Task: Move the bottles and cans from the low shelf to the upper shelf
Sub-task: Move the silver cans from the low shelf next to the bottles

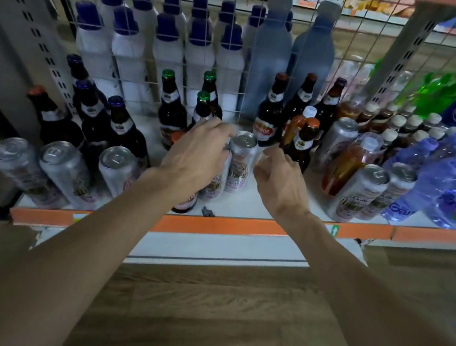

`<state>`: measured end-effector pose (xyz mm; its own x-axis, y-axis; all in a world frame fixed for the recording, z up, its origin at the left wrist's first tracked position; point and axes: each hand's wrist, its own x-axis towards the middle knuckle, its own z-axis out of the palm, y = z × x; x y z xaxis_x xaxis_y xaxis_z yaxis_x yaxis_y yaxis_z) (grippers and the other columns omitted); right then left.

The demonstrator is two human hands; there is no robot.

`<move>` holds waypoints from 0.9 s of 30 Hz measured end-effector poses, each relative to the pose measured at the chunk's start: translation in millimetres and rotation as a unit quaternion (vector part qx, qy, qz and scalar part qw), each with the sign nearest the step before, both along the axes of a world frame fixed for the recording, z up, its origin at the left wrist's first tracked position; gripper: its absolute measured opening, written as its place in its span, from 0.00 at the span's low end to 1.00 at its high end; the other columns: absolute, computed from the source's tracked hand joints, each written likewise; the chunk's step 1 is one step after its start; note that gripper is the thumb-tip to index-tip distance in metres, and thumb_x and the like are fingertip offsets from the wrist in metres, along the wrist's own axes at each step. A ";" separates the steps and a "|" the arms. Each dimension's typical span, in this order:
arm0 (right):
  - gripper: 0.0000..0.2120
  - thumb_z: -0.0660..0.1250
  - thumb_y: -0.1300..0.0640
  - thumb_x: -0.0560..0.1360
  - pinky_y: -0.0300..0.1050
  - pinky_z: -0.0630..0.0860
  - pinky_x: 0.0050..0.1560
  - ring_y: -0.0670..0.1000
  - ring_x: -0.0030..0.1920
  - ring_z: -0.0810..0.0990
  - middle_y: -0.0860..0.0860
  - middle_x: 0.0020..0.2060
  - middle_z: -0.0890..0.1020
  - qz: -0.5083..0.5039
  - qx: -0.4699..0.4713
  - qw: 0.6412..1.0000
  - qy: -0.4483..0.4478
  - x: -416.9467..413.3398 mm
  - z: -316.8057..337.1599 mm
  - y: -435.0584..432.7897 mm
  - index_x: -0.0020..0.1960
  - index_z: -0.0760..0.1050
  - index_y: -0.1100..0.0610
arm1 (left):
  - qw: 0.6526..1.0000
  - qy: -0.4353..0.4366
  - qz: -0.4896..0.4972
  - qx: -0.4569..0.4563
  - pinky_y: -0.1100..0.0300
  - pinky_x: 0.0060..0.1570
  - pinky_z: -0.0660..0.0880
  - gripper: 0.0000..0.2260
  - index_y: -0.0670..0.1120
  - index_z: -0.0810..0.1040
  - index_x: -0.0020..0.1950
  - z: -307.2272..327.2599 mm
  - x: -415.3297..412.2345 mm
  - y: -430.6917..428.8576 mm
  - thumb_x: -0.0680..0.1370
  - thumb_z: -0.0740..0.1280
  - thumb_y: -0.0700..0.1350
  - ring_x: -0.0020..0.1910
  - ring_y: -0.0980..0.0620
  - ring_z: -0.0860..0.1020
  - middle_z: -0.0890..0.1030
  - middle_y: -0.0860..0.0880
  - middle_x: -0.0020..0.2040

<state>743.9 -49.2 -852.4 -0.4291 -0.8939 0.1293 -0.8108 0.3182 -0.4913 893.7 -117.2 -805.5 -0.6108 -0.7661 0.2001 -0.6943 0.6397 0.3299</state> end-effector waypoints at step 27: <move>0.26 0.70 0.54 0.74 0.50 0.75 0.54 0.57 0.58 0.78 0.54 0.59 0.79 -0.014 -0.015 0.985 -0.171 -22.8 -34.7 -65.8 0.69 0.65 0.53 | 0.977 -0.092 0.130 0.142 0.50 0.48 0.71 0.23 0.40 0.66 0.68 -41.1 -47.5 -34.3 0.77 0.71 0.42 0.59 0.36 0.75 0.70 0.41 0.62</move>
